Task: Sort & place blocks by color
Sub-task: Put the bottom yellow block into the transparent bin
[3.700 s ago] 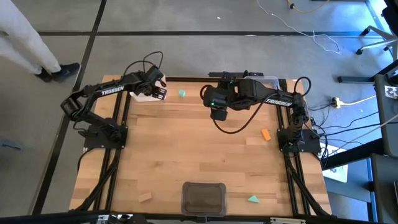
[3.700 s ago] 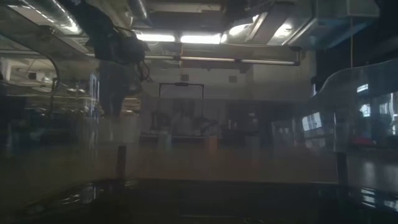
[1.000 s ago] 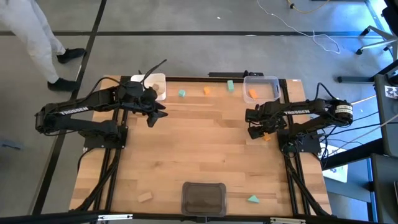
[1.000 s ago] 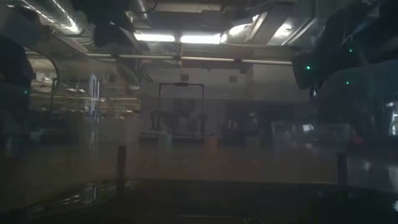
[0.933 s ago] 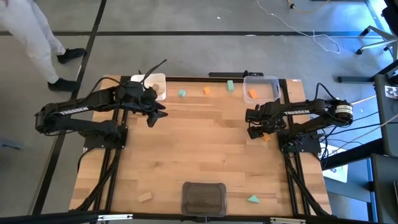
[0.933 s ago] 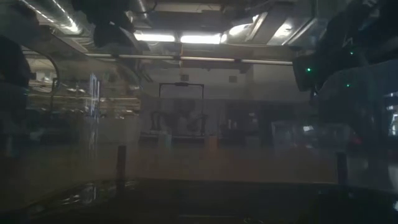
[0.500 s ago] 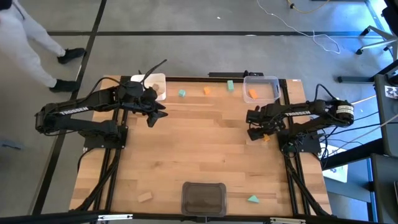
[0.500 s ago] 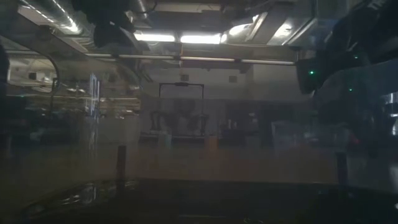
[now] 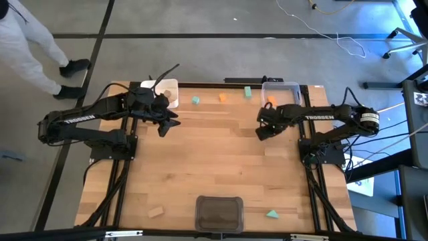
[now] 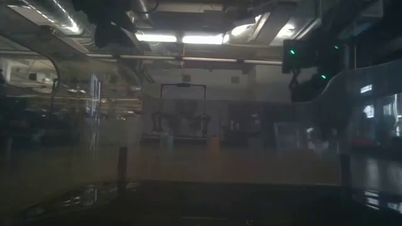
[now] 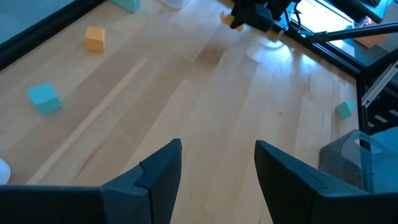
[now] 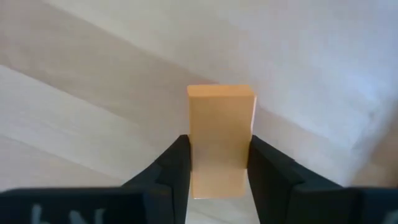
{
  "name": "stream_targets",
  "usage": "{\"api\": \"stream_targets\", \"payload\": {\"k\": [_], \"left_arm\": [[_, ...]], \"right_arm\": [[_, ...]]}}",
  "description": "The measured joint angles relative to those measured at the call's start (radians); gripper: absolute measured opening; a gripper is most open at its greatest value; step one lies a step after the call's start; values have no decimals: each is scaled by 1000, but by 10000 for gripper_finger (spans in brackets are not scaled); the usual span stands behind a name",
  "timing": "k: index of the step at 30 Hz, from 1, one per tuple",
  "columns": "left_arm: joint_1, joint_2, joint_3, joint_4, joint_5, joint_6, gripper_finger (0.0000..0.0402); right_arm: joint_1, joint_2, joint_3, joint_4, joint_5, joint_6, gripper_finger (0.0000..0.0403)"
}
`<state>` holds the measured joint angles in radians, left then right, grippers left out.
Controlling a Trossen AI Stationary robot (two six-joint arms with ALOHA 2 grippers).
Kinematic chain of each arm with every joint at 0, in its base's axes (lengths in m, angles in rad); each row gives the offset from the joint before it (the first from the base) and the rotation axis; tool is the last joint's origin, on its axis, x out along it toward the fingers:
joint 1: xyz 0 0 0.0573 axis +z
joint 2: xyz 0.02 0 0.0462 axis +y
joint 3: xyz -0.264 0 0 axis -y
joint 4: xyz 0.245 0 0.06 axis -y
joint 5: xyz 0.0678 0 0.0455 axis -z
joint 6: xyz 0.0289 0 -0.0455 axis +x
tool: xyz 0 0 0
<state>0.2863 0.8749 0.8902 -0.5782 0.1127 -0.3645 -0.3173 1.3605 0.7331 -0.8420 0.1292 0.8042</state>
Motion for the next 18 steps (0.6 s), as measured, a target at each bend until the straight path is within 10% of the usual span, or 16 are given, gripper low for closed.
{"api": "stream_targets", "payload": {"k": [18], "left_arm": [[0,0,0,0,0,0,192]], "right_arm": [[-402,-2,307,-99,101,-293,123]]}}
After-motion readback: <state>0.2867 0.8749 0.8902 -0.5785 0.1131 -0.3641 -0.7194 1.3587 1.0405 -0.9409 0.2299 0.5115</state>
